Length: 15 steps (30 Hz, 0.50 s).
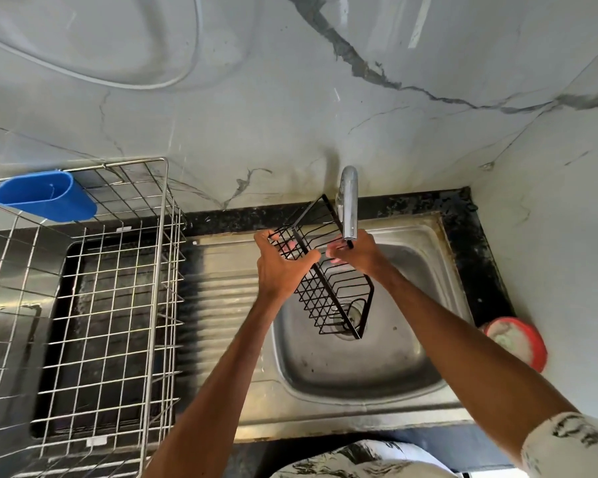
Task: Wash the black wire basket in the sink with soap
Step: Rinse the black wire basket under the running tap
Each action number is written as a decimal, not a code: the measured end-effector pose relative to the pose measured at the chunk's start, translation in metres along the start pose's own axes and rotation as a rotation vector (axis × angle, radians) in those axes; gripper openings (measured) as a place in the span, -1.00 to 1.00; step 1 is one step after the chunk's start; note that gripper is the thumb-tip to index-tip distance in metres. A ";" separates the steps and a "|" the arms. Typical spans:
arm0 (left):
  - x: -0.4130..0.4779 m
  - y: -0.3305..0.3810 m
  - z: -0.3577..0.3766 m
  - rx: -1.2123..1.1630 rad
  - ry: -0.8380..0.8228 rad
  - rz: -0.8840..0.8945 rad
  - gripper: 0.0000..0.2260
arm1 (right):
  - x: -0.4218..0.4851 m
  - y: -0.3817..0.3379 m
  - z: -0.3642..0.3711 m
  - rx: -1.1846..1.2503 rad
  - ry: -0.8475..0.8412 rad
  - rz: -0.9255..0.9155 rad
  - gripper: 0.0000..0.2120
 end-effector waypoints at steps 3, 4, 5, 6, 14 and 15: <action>-0.001 -0.001 -0.009 -0.048 0.050 0.001 -0.28 | 0.003 0.001 0.002 0.094 0.025 0.021 -0.90; -0.001 -0.001 -0.012 -0.054 0.073 0.006 -0.28 | 0.002 0.011 0.002 0.084 0.028 0.042 -0.91; -0.001 -0.002 -0.016 -0.056 0.097 0.010 -0.28 | 0.001 0.024 0.003 0.064 0.014 0.072 -0.91; -0.003 0.002 -0.019 -0.053 0.118 0.021 -0.29 | -0.002 0.038 0.004 0.056 -0.002 0.103 -0.94; -0.019 0.006 -0.013 -0.111 0.154 0.100 -0.24 | -0.018 0.081 0.016 0.569 0.019 0.333 -0.72; -0.019 0.003 -0.011 -0.130 0.140 0.098 -0.20 | -0.014 0.079 0.015 0.566 0.038 0.339 -0.70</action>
Point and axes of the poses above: each hand's wrist, its own x-axis towards the middle knuckle, its own z-axis out of the palm, y = z × x, the point moved 7 cm from there along x, towards the middle knuckle
